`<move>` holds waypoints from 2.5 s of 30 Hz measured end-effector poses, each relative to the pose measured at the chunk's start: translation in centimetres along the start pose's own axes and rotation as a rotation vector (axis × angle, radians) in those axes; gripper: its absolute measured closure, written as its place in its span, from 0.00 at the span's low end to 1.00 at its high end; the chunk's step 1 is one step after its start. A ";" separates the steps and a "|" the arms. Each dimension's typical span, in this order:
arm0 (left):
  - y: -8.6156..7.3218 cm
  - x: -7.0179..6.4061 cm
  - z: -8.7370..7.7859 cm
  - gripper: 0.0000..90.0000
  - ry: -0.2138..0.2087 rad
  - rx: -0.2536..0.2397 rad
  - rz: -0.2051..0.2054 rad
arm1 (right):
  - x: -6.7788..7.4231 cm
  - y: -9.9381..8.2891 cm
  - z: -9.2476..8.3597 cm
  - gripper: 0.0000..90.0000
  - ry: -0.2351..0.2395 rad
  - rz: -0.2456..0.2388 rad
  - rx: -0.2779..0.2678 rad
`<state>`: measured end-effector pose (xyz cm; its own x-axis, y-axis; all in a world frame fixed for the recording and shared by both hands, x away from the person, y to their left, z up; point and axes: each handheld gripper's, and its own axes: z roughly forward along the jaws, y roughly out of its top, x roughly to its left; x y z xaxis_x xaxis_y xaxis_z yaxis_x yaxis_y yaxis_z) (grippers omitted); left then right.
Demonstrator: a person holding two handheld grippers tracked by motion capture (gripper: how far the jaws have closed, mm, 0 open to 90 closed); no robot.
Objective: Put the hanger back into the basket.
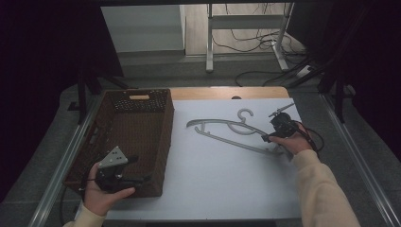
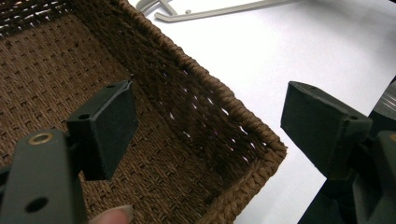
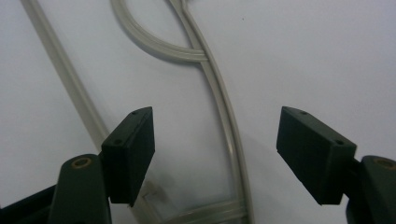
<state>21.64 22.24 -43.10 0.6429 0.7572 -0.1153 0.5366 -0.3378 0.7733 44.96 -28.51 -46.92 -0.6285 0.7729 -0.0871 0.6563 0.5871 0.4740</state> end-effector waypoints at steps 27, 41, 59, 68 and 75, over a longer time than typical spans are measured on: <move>-0.1 0.0 -0.2 0.21 0.001 -0.010 0.014 | -1.1 0.8 2.9 0.74 0.010 -0.014 0.136; -0.1 0.0 -0.2 0.21 0.004 -0.009 0.013 | -0.5 0.9 3.0 0.92 0.030 -0.143 0.147; -0.1 0.1 -0.4 0.22 0.012 -0.019 0.010 | -0.4 0.3 0.4 0.92 0.029 -0.169 -0.026; -0.1 0.0 -0.4 0.22 0.012 -0.021 0.012 | 0.2 -0.1 -2.6 0.92 0.037 -0.185 -0.107; -0.1 0.0 -0.5 0.22 0.010 -0.023 0.010 | 0.6 -0.7 -4.5 0.92 0.035 -0.194 -0.144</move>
<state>21.36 22.54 -42.88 0.6427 0.7594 -0.1015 0.5175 -0.3326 0.7884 42.20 -29.54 -43.40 -0.7525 0.6389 -0.1598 0.4574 0.6816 0.5711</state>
